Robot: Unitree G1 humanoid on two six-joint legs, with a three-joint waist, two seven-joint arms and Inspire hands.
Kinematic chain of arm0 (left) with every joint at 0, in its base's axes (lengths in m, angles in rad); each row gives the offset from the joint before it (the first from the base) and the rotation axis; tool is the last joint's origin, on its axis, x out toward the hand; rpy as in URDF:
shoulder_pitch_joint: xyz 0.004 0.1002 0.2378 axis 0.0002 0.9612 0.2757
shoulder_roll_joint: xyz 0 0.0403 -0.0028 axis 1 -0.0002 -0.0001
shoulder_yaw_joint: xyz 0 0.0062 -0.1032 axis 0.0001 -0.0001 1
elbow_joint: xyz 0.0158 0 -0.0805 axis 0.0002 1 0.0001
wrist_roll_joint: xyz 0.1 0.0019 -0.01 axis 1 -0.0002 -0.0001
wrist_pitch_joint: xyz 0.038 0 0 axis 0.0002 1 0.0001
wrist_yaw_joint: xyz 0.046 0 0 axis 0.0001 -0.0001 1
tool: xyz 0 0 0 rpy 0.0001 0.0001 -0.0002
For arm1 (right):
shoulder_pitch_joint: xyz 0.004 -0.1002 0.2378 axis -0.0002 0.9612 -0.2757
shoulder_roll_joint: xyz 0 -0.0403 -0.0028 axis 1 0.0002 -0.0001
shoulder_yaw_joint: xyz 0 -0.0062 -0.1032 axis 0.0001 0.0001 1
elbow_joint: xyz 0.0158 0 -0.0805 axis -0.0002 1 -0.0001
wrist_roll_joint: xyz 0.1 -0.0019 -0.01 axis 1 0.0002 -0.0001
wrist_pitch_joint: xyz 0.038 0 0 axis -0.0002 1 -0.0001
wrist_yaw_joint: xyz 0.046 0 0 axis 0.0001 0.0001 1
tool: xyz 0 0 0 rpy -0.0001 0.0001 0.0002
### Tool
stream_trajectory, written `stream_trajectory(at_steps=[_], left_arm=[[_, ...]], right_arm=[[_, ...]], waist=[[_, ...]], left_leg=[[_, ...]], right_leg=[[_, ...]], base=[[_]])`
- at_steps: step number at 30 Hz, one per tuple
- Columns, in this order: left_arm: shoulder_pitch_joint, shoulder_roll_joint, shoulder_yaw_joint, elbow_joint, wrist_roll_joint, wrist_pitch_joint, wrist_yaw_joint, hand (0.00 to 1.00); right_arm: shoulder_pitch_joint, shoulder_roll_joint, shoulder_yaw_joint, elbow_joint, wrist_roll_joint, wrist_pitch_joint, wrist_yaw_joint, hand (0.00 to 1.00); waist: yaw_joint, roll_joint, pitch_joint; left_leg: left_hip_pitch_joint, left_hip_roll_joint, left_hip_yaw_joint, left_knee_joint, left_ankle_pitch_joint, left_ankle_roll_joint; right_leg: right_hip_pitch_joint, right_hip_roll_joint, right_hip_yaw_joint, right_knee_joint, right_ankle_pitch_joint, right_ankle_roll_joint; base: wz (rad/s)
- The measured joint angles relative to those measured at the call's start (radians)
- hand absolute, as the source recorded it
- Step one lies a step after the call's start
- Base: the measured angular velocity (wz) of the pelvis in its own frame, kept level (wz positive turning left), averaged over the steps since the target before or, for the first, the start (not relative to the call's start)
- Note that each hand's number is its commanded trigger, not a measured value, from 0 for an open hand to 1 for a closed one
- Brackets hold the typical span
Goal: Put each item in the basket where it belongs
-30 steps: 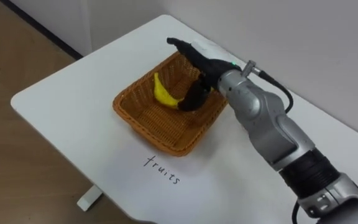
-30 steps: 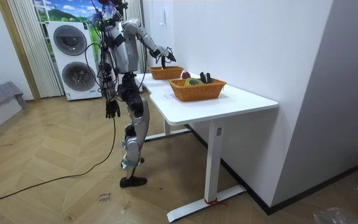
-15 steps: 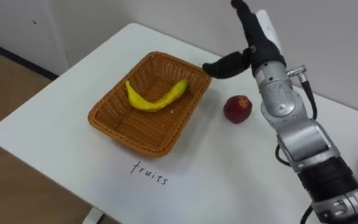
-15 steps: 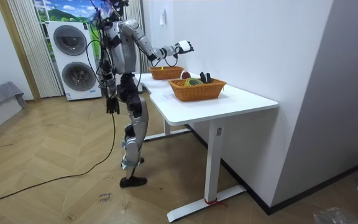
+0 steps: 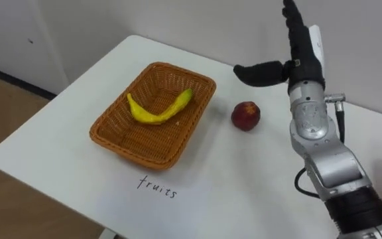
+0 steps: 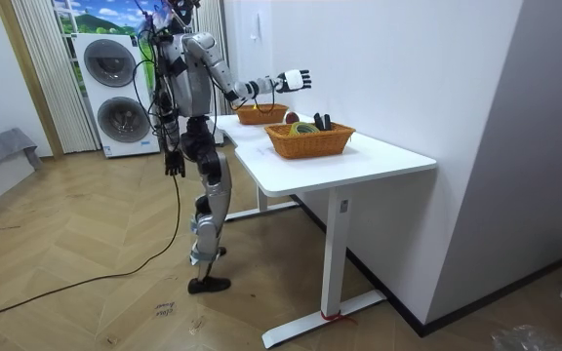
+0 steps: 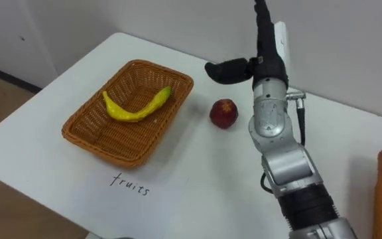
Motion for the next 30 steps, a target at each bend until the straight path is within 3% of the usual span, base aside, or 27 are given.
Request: stream_trajectory(at_steps=[9, 15, 23, 30], left_arm=[[0.024, 0.0, -0.008, -0.02, 0.0, -0.002, -0.008, 0.0], [0.029, 0.0, -0.011, -0.029, 0.001, 0.0, -0.01, 0.0], [0.038, -0.001, -0.011, -0.013, -0.003, -0.002, -0.006, 0.0], [0.036, -0.001, -0.037, -0.006, -0.029, -0.002, -0.01, 0.0]], right_arm=[[0.009, 0.0, -0.001, 0.072, 0.049, -0.01, -0.038, 0.0], [0.009, 0.0, -0.001, 0.089, 0.091, -0.01, -0.073, 0.0], [0.013, 0.002, 0.009, 0.233, 0.205, -0.021, -0.076, 0.0], [0.012, 0.004, 0.012, 0.281, 0.208, -0.034, -0.075, 0.0]], waist=[[0.006, -0.008, -0.0043], [0.005, -0.011, -0.0026], [0.01, -0.018, 0.0006], [0.008, -0.018, 0.0027]], left_leg=[[-0.001, -0.001, -0.007, 0.0, 0.001, -0.001], [0.001, -0.001, -0.007, -0.001, 0.001, -0.001], [-0.01, 0.0, -0.006, -0.004, 0.002, -0.001], [-0.025, -0.001, -0.006, 0.0, 0.004, -0.001]], right_leg=[[0.0, 0.0, -0.007, 0.0, 0.0, 0.0], [0.0, 0.0, -0.007, -0.002, 0.0, 0.0], [-0.018, 0.0, -0.006, -0.001, 0.0, 0.0], [-0.036, -0.001, -0.006, -0.001, 0.0, 0.0]], base=[[0.01], [0.0], [-0.01], [-0.01]])
